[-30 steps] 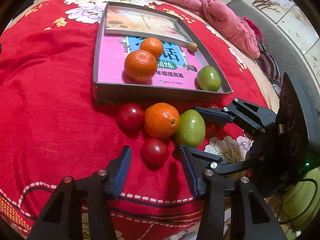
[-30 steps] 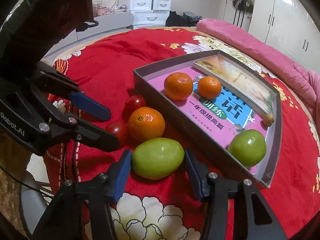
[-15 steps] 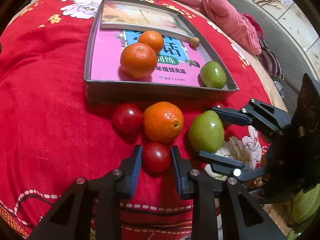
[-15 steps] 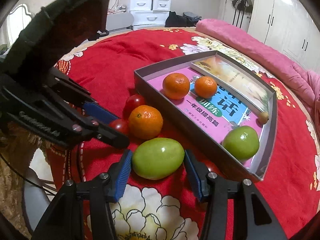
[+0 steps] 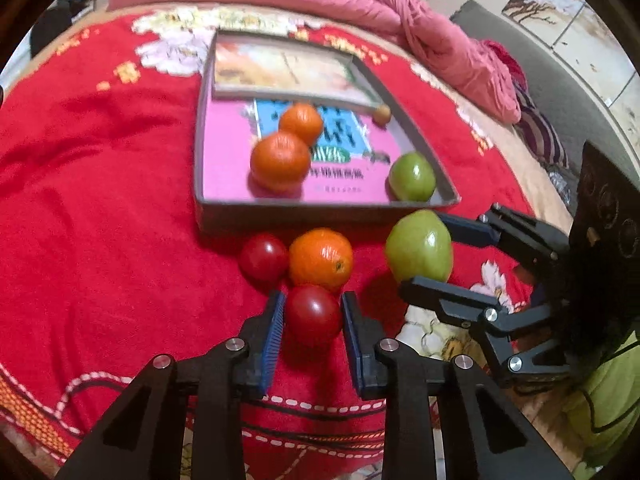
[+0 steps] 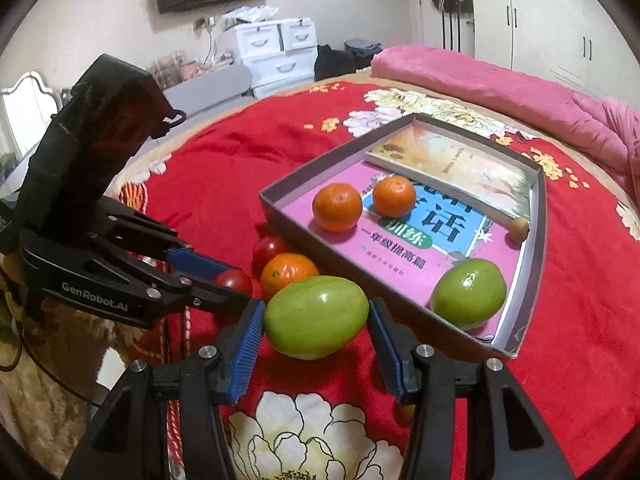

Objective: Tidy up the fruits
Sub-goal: 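Carry the green fruit over the tray with right tool while left tool carries tomato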

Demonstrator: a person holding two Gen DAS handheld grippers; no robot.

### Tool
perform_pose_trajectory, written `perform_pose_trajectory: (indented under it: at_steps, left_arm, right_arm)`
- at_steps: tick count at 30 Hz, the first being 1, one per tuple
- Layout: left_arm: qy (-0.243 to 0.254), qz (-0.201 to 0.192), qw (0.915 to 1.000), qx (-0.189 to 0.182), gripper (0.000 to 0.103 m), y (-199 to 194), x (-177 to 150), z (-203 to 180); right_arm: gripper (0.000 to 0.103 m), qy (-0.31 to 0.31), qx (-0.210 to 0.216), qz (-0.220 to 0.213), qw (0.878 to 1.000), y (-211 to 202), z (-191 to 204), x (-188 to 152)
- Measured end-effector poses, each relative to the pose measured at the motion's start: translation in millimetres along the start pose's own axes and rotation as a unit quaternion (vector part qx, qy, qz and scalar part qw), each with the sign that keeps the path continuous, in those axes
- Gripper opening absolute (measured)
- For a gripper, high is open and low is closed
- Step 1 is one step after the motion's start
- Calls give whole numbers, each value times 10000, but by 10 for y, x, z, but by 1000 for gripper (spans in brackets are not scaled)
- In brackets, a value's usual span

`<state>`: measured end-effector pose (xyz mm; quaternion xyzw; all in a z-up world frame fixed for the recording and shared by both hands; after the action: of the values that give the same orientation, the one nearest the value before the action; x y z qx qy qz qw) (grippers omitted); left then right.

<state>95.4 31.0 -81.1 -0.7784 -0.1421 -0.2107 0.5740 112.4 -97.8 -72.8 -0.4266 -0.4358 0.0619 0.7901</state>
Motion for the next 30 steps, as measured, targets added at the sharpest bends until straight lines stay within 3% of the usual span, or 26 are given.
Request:
perform_pose_trajectory:
  at_steps: [15, 25, 30]
  left_arm:
    - [147, -532, 9982, 245, 29, -313, 280, -76]
    - [86, -728, 9949, 697, 29, -334, 458, 100]
    - [189, -708, 9913, 1095, 29, -257, 515, 195]
  right_arm:
    - [52, 238, 58, -513, 9984, -229, -74, 133]
    - [52, 361, -72, -655, 9972, -257, -153, 162]
    - [52, 404, -118, -651, 9970, -240, -179, 177]
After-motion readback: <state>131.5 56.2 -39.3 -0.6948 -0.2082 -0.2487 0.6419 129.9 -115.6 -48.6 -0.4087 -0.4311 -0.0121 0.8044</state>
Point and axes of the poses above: each gripper's, at about its wrist camera, not at the fingertips, and y roughly the way its jaws point, z to its left, x to its top, the point moved 2 cm from there along y, roughly the way its jaws point, and after that the axes turned 10 degrees about y, right-handed, at the moved point
